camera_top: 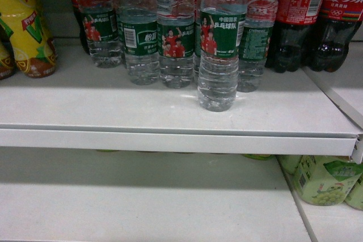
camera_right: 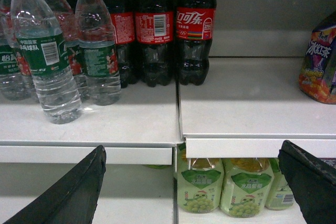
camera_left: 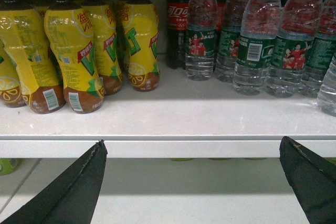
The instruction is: Move water from second to third shelf
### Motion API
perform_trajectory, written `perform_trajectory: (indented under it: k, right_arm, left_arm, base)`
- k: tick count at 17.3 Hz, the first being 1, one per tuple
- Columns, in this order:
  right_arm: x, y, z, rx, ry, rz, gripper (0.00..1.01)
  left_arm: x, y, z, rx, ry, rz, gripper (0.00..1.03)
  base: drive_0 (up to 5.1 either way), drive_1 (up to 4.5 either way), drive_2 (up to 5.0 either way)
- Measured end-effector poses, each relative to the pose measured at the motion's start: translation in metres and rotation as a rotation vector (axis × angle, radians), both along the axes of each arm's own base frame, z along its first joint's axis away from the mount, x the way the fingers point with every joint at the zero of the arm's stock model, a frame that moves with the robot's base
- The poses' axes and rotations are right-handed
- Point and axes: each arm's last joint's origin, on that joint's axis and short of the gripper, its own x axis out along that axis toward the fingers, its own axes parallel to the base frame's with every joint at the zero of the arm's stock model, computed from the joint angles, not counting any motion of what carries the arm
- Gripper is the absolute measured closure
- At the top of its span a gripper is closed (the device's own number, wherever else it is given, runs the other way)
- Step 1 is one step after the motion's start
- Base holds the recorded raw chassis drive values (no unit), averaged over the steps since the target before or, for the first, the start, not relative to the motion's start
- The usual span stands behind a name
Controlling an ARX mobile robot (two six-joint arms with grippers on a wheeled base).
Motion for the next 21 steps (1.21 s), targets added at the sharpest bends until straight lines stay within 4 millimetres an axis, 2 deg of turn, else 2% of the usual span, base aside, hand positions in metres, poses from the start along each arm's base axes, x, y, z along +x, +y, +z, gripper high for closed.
perform_trajectory:
  k: [20, 21]
  right_arm:
    - [0.0, 0.0, 0.0, 0.0, 0.0, 0.0, 0.03]
    - [-0.0002, -0.0007, -0.003, 0.047, 0.111, 0.041, 0.03]
  left_arm:
    - [0.0, 0.0, 0.0, 0.0, 0.0, 0.0, 0.05]
    - [0.0, 0.0, 0.0, 0.0, 0.0, 0.0, 0.05]
  base:
    - [0.0, 0.0, 0.0]
    - [0.0, 0.0, 0.0]
